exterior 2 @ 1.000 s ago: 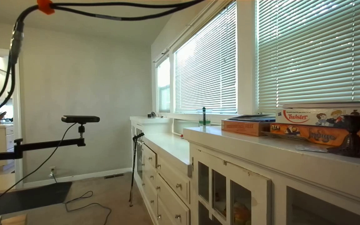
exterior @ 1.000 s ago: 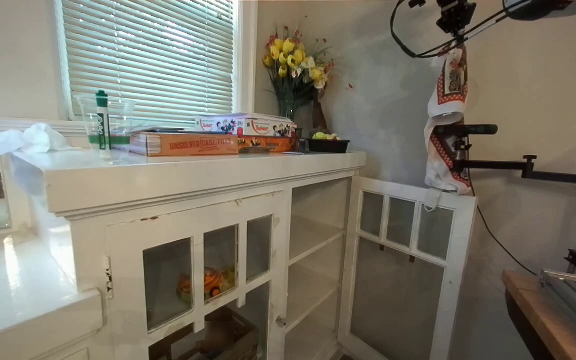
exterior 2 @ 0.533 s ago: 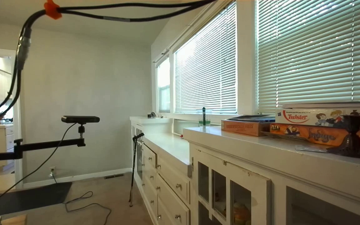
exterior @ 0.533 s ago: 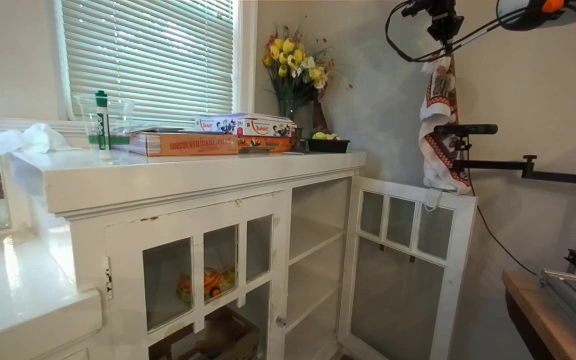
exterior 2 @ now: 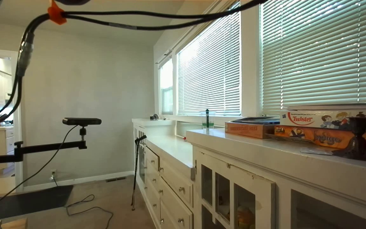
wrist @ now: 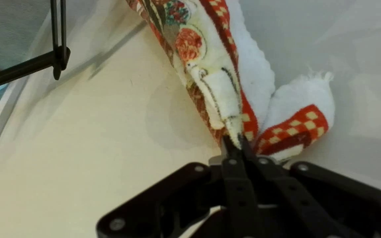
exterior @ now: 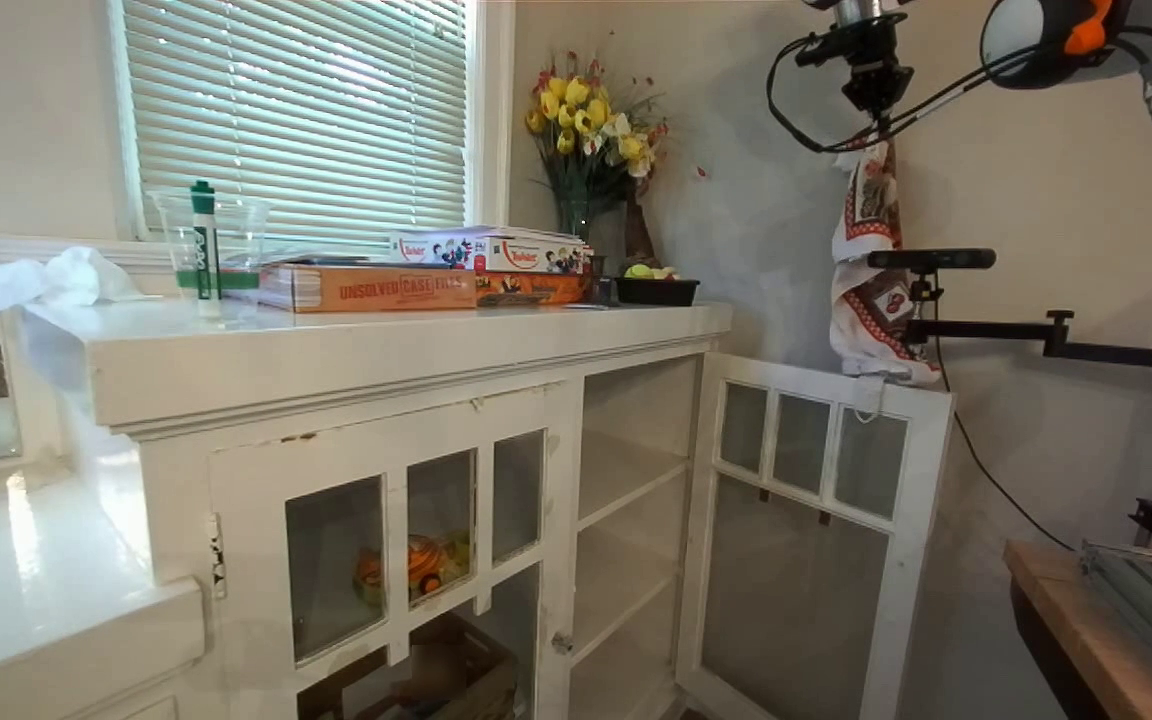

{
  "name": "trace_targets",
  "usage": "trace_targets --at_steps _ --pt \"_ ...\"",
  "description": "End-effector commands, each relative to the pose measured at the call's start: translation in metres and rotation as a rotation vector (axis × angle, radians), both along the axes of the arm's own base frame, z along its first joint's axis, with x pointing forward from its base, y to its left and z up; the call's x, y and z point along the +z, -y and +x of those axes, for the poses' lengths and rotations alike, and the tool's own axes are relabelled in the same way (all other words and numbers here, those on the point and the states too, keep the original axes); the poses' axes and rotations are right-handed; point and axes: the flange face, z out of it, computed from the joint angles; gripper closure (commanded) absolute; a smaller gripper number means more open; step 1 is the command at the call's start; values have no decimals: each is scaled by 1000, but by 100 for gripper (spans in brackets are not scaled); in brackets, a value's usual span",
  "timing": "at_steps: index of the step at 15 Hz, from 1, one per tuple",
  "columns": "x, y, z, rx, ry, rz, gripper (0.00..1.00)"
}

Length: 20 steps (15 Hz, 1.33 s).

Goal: Pick up the cloth from the counter and hang it on the cabinet door

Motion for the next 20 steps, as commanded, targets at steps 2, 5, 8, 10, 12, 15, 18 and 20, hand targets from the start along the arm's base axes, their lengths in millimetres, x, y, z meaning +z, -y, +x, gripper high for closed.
trace_targets --at_steps 2,5,8,10,12,15,18,20 --pt "-23 6 4 65 -32 90 99" --pt "-48 8 13 83 -81 155 99" --pt "-71 11 29 80 -99 165 99" --pt "-83 12 38 89 -106 176 99" --pt "-94 12 48 91 -109 177 99" --pt "-110 9 64 73 -86 181 99" --pt "-123 6 73 36 -79 187 99" --pt "-133 6 77 7 -81 200 99"
